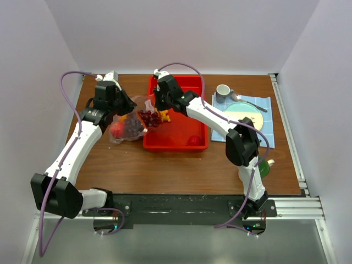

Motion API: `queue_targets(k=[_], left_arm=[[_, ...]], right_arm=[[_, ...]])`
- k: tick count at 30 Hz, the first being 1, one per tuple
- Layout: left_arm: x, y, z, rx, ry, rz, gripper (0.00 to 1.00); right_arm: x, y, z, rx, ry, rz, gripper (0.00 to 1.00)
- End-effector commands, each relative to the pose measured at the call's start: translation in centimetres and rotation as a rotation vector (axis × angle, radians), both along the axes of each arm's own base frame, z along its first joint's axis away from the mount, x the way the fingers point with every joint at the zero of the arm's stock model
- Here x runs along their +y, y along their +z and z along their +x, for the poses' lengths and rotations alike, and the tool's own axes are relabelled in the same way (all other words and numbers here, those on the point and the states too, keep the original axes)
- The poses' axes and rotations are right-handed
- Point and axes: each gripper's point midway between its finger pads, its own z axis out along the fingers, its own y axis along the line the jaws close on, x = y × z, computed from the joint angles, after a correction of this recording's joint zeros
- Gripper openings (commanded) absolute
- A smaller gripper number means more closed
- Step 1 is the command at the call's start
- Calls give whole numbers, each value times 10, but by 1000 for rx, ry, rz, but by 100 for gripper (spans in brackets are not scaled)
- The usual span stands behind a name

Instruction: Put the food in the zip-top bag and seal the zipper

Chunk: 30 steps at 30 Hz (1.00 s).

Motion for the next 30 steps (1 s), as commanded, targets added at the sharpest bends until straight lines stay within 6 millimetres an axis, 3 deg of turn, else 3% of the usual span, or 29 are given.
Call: queue_targets(k=[1,2,5,7,8,9,12,13,14,18,20,23,27,29,30], left_arm=[[5,26,5,-82,19,-3,0],[5,25,5,-80,20,-4,0],[3,22,6,-72,16,-11,0],[2,24,4,-73,9,-18,0],[3,26,2,-76,12,-17,0],[5,28,1,-79,19,-7,0],[13,43,-5,-103,44,17,0],[16,46,-9,-99,45,23,0],[20,51,-10,-108,66,37,0],[34,85,-16,-159,118,71,0],[36,90,-19,-159,122,77,0],[36,79,-13,-135,119,99,0],[21,33,-9,-30,58,55,0],[19,29,-5,-39,60,41,0],[20,23,-5,-25,67,47,0]], right_arm=[[-6,91,-16,-76,-29,42,0],[6,114,-28,-108,-2,63,0],[13,131,-40,-154,-1,30,0],[11,114,-34,-134,-16,-25,0],[9,126,-28,-159,-34,-22,0],[10,112,-20,-146,-46,-56,0],[7,114,-7,-154,-58,-44,0],[8,106,-3,-146,-58,-58,0],[8,113,1,-161,-64,-49,0],[8,111,8,-161,-53,-42,0],[7,109,9,-151,-44,-35,0],[7,112,3,-155,-24,-18,0],[7,106,-2,-150,1,-17,5],[6,99,-3,-139,11,-36,7],[5,100,-4,-139,18,-37,14]])
